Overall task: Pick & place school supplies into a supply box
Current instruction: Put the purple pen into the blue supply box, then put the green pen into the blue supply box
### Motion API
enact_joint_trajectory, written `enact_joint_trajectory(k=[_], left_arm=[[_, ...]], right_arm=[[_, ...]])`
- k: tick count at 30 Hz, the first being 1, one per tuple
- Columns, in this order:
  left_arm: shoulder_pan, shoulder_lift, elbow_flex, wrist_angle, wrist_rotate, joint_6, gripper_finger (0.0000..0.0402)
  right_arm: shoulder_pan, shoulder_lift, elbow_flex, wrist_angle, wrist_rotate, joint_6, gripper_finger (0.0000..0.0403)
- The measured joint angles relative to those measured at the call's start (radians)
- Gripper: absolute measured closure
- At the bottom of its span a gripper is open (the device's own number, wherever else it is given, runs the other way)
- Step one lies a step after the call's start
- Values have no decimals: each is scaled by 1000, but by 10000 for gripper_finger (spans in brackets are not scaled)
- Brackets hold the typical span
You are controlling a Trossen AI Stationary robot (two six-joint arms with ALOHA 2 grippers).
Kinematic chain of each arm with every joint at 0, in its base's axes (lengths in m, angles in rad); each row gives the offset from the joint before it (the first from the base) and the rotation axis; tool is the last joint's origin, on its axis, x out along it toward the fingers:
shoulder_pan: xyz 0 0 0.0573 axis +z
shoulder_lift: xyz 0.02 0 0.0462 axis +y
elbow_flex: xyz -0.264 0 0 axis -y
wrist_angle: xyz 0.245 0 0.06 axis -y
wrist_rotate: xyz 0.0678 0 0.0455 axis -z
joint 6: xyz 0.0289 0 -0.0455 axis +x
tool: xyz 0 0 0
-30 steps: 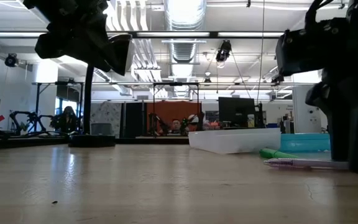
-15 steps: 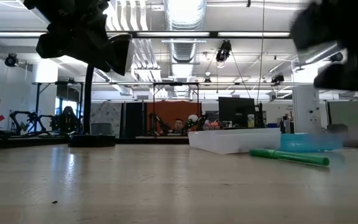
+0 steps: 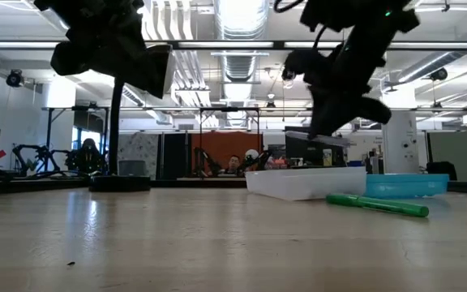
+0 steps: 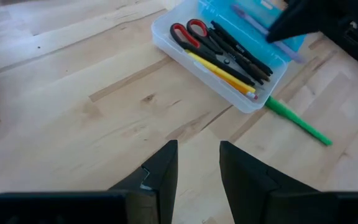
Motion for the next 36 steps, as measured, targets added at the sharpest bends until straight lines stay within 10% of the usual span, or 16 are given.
enact_joint_trajectory(k=[13, 22, 36], left_arm=[[0, 0, 0, 0, 0, -5, 300], [0, 0, 0, 0, 0, 17, 300], [0, 0, -7, 0, 25, 18, 300]], right_arm=[[64, -2, 11, -7, -62, -87, 207], [326, 88, 23, -100, -64, 416, 221], [327, 411, 179, -209, -45, 467, 264]])
